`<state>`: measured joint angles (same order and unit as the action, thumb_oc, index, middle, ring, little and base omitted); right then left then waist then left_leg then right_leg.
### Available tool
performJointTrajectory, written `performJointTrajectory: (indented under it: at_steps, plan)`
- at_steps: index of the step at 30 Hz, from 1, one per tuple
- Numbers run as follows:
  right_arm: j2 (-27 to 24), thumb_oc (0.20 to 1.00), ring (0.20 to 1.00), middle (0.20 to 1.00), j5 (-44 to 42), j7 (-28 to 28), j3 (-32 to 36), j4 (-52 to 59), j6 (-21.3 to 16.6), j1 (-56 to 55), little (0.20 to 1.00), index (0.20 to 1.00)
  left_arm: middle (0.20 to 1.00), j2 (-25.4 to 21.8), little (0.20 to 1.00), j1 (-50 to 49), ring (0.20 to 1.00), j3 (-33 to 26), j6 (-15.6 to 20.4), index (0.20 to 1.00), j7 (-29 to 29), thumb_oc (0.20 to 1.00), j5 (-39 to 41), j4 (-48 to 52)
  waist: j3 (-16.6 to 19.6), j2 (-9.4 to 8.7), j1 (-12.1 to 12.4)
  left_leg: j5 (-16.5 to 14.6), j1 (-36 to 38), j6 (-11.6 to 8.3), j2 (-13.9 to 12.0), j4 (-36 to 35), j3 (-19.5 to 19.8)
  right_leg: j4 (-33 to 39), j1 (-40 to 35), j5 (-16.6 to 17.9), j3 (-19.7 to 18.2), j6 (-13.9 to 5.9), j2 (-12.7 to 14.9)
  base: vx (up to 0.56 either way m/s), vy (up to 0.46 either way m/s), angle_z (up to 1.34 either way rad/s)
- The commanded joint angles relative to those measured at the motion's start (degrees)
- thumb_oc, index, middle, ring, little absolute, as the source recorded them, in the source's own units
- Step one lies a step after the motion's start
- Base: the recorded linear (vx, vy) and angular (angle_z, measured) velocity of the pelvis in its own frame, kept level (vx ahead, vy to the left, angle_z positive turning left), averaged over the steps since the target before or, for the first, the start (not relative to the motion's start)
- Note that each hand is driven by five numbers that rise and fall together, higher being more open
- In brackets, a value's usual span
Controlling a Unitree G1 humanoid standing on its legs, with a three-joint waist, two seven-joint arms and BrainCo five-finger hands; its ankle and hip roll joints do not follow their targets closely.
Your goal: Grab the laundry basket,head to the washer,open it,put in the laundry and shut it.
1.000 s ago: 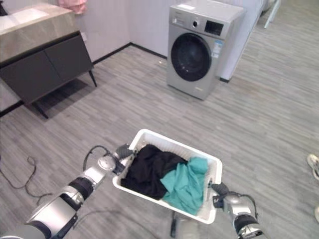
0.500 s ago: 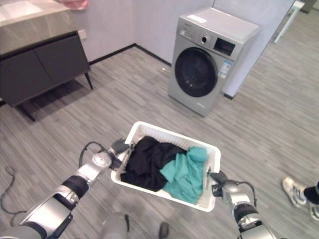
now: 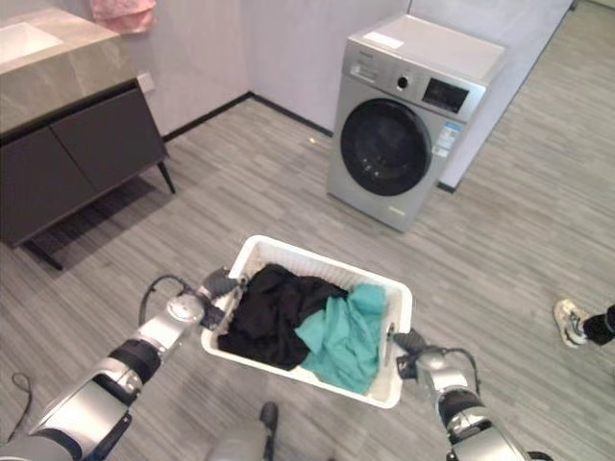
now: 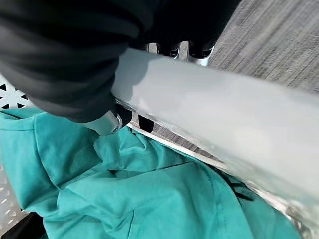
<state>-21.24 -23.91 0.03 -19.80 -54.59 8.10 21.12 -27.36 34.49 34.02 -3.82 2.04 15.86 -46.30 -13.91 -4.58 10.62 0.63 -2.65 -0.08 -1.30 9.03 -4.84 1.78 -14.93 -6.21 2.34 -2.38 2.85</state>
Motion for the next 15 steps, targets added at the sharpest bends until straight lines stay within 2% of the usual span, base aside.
performJointTrajectory:
  at_steps: [1,3,4,6,7,8,9,10,12,13,14,15]
  plan:
    - [-3.93,0.2,0.2,0.2,-2.76,2.89,2.8,5.47,-5.33,-0.42,0.2,0.2,0.2,-2.25,0.2,3.32,0.2,-1.41,3.48,0.2,1.7,0.2,0.19,-2.15,7.13,1.74,0.25,9.33,-9.23,-2.21,1.05,-6.28,9.34,-7.3,-1.13,-2.94,-2.69,-1.74,-4.2,0.49,0.261,-0.34]
    - [-3.87,0.2,0.2,0.2,-2.81,2.87,3.18,5.96,-5.44,-0.82,0.2,0.2,0.2,-2.31,0.2,3.5,0.2,-1.18,3.48,0.2,1.69,0.2,0.09,-2.18,7.5,1.5,0.18,8.59,-8.79,-1.62,1.26,-5.73,8.77,-9.82,-0.42,-2.49,-2.78,-2.34,-3.76,0.33,0.195,-0.41]
    - [-3.65,0.2,0.2,0.2,-2.82,2.95,3.92,6.03,-5.57,-1.28,0.2,0.2,0.2,-2.66,0.2,3.95,0.2,-0.96,3.13,0.2,1.63,0.2,-0.46,-2.9,7.88,0.93,-0.41,5.72,-6.77,0.39,2.54,-4.54,7.65,-19.53,3.02,2.78,-3.23,-5.39,-2.27,0.31,0.207,-0.92]
    - [-3.54,0.2,0.2,0.2,-2.41,3.15,4.58,6.32,-5.5,-1.73,0.2,0.2,0.2,-2.63,0.2,4.1,0.2,-0.75,3.01,0.2,1.16,0.2,-0.76,-2.91,7.36,1.43,-2.05,3.63,-4.34,2.09,2.83,-4.62,7.4,-31.31,8.15,10.43,-4.25,-8.01,-2.41,0.31,0.232,-0.8]
    - [-3.67,0.2,0.2,0.2,-2.14,3.17,4.72,6.55,-5.42,-1.76,0.2,0.2,0.2,-2.73,0.2,4.08,0.2,-0.68,2.98,0.2,1.15,0.2,-0.9,-2.87,7.0,2.13,-2.75,2.86,-2.99,2.74,2.64,-4.89,7.31,-35.83,10.72,11.34,-3.99,-8.49,-2.87,0.12,0.123,-0.22]
    - [-3.68,0.2,0.2,0.2,-2.14,3.17,4.71,6.56,-5.41,-1.75,0.2,0.2,0.2,-2.73,0.2,4.08,0.2,-0.7,2.99,0.2,1.15,0.2,-0.9,-2.87,6.98,2.06,-2.71,2.84,-3.01,2.75,2.72,-4.87,7.23,-36.11,10.85,11.19,-4.05,-8.5,-2.79,0.2,0.186,-0.13]
    - [-3.36,0.2,0.2,0.2,-1.49,3.35,4.72,6.81,-5.73,-1.51,0.2,0.2,0.2,-2.65,0.2,4.04,0.2,-1.32,2.93,0.2,1.49,0.2,-0.83,-3.92,6.42,3.62,-3.87,1.45,0.68,3.76,2.3,-6.05,7.45,-41.64,16.35,10.29,-1.62,-7.81,-1.16,0.38,0.204,-0.17]
    - [-3.55,0.2,0.2,0.2,-0.96,3.43,4.56,7.06,-5.65,-1.73,0.2,0.2,0.2,-2.78,0.2,3.6,0.2,-1.86,2.87,0.2,1.41,0.2,-0.77,-3.76,6.29,4.26,-4.5,-0.27,3.41,4.04,2.7,-6.7,8.13,-36.3,19.62,7.4,2.22,-5.69,1.75,0.5,0.212,-0.34]
    - [-4.44,0.2,0.2,0.2,-0.55,3.83,4.32,7.07,-5.19,-2.23,0.2,0.2,0.2,-2.65,0.2,2.62,0.2,-2.15,2.92,0.2,0.94,0.2,-0.54,-3.41,6.05,4.5,-5.53,-1.62,5.29,3.98,3.25,-6.78,9.15,-28.47,21.43,4.69,3.22,-4.68,1.44,0.38,0.015,-0.35]
    - [-4.7,0.2,0.2,0.2,-0.6,3.85,4.2,7.11,-5.07,-2.14,0.2,0.2,0.2,-2.49,0.2,2.47,0.2,-2.29,3.0,0.2,1.01,0.2,-0.46,-3.77,6.01,4.38,-5.91,-2.33,6.04,3.72,3.57,-6.95,9.52,-22.68,22.05,4.64,2.46,-4.7,1.3,0.52,-0.18,0.02]
    - [-5.52,0.2,0.2,0.2,-1.38,3.56,5.37,8.25,-5.18,-2.86,0.2,0.2,0.2,-1.74,0.2,2.53,0.2,-2.84,3.41,0.2,1.58,0.2,-1.25,-4.08,5.24,3.76,-7.27,-4.98,7.81,2.56,4.5,-6.71,11.42,-6.54,25.77,9.48,-0.97,-6.36,3.69,0.44,-0.164,0.18]
    - [-5.56,0.2,0.2,0.2,-1.37,3.55,5.38,8.31,-5.15,-2.93,0.2,0.2,0.2,-1.68,0.2,2.5,0.2,-2.85,3.41,0.2,1.58,0.2,-1.26,-4.08,5.11,4.01,-7.36,-5.22,8.05,2.55,4.29,-6.6,11.55,-6.02,25.2,9.66,-0.74,-6.35,3.51,0.45,-0.173,0.32]
